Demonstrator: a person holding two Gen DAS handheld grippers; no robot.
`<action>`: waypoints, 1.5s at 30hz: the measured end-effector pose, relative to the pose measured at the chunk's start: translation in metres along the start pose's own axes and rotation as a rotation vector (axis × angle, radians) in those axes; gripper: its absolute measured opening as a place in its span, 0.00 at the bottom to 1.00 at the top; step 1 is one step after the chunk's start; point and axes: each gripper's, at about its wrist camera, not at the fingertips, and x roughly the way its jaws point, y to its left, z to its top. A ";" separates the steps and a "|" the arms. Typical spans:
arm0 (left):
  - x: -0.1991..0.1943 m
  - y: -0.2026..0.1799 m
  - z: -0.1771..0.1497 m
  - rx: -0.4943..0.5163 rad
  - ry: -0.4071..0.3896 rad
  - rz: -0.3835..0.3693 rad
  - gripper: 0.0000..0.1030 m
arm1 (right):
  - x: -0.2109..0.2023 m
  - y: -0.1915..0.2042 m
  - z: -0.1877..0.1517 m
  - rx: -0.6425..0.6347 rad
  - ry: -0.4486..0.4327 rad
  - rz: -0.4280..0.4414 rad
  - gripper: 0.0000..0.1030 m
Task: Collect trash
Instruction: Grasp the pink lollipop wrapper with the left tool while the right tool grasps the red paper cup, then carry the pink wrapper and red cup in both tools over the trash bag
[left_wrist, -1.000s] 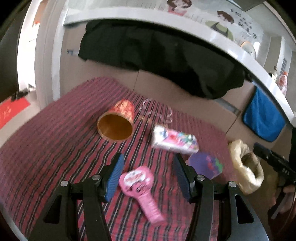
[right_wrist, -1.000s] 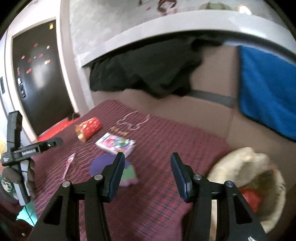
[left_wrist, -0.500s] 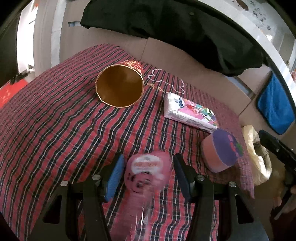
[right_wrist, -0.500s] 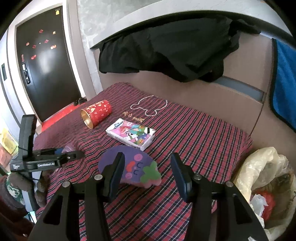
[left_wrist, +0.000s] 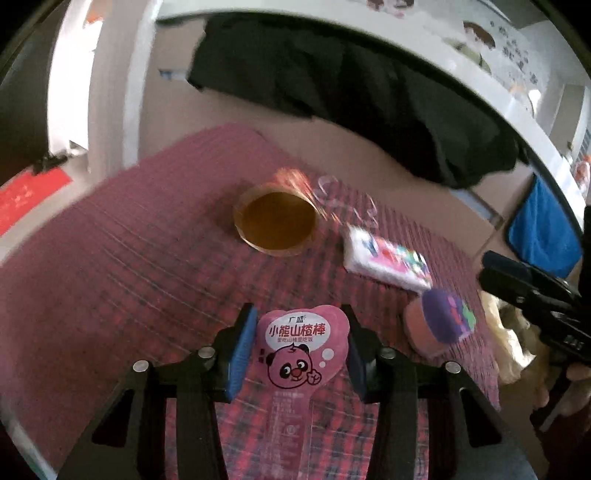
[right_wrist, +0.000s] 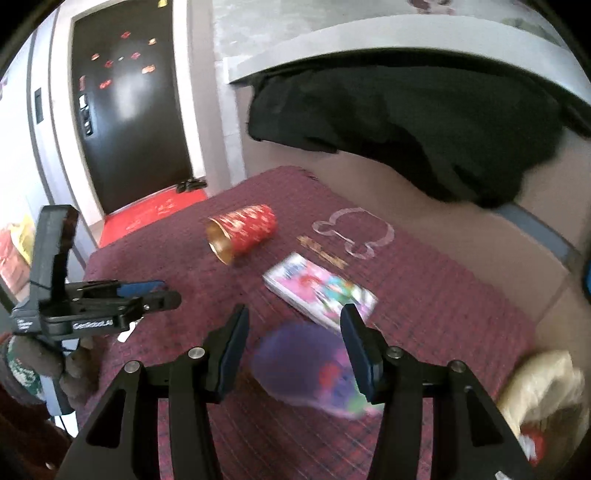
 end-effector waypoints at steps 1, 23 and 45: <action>-0.005 0.004 0.003 0.005 -0.018 0.016 0.44 | 0.007 0.007 0.007 -0.018 0.003 -0.001 0.47; -0.030 0.050 0.026 -0.024 -0.144 0.090 0.44 | 0.174 0.057 0.077 -0.074 0.146 -0.127 0.07; -0.032 -0.087 0.046 0.157 -0.201 -0.042 0.44 | -0.020 -0.022 0.032 -0.002 -0.107 -0.193 0.03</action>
